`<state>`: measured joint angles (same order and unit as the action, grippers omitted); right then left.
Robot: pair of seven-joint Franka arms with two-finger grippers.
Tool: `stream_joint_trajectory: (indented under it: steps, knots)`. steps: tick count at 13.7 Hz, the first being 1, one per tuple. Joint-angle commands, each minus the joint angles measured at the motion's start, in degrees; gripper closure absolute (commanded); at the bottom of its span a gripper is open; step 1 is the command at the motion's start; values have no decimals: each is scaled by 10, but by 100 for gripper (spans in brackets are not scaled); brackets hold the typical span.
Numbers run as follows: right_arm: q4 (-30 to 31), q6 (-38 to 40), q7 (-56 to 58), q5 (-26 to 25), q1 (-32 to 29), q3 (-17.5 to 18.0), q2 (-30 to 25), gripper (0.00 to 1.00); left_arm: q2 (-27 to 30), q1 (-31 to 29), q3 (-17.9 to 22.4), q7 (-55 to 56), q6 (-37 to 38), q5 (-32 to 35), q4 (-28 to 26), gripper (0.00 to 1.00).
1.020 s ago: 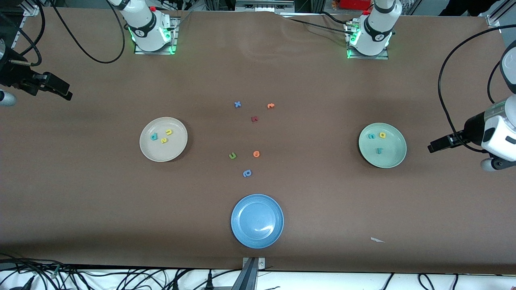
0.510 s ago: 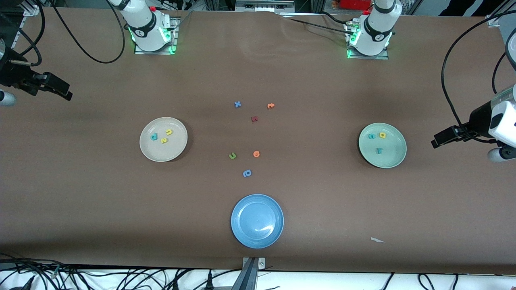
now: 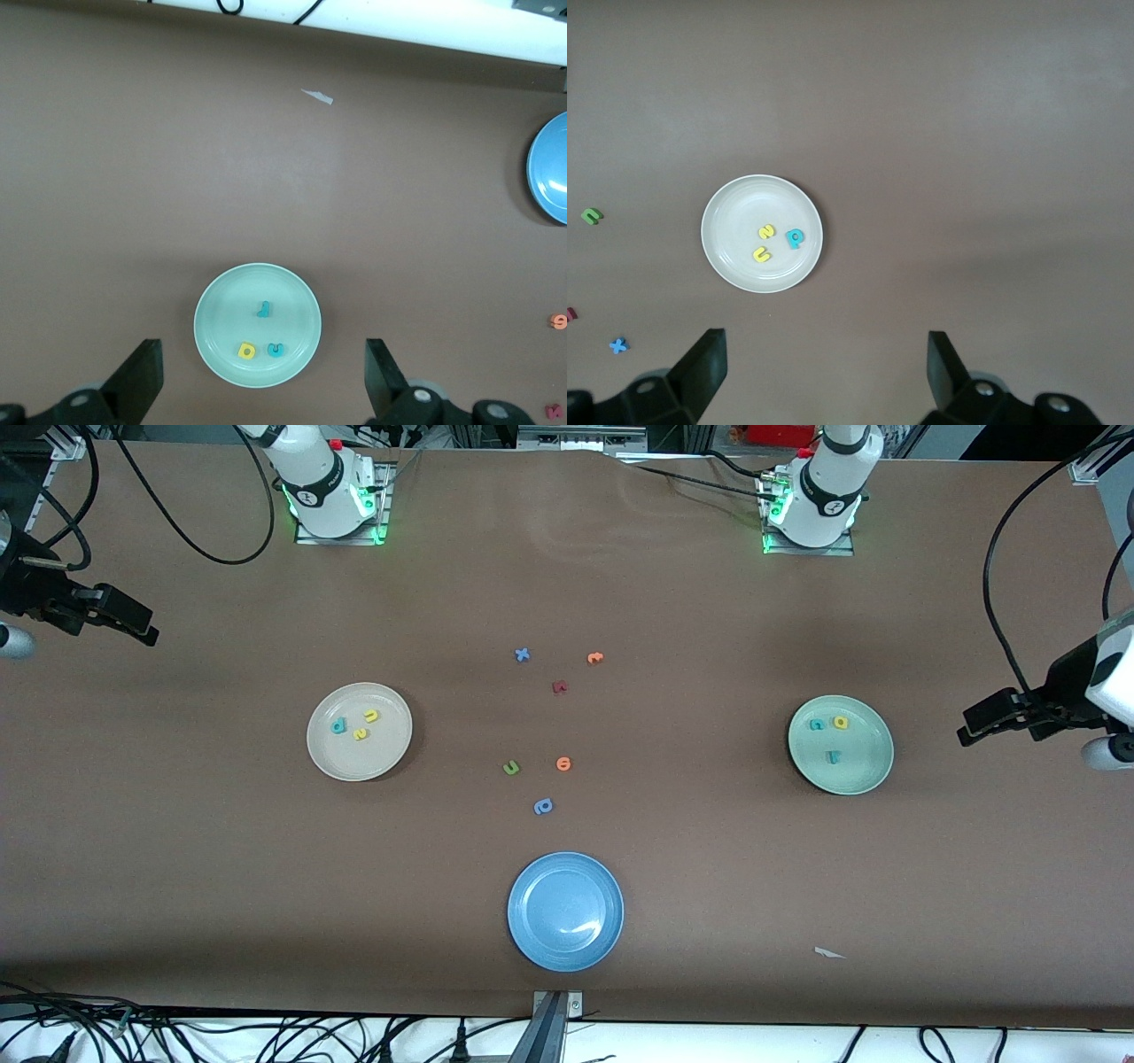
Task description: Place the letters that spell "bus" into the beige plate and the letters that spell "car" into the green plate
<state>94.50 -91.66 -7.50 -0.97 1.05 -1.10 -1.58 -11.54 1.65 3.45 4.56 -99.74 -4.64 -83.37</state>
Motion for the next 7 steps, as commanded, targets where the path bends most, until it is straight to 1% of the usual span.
stream_joint_trajectory:
  steps: [1, 7]
  knots:
    - [3, 3, -1, 2, 6, -6, -7, 0, 5, 0, 2, -17, 12, -7, 8, 0]
    - [3, 3, -1, 2, 5, -6, -7, 0, 5, 5, -3, -17, 21, -7, 17, 0]
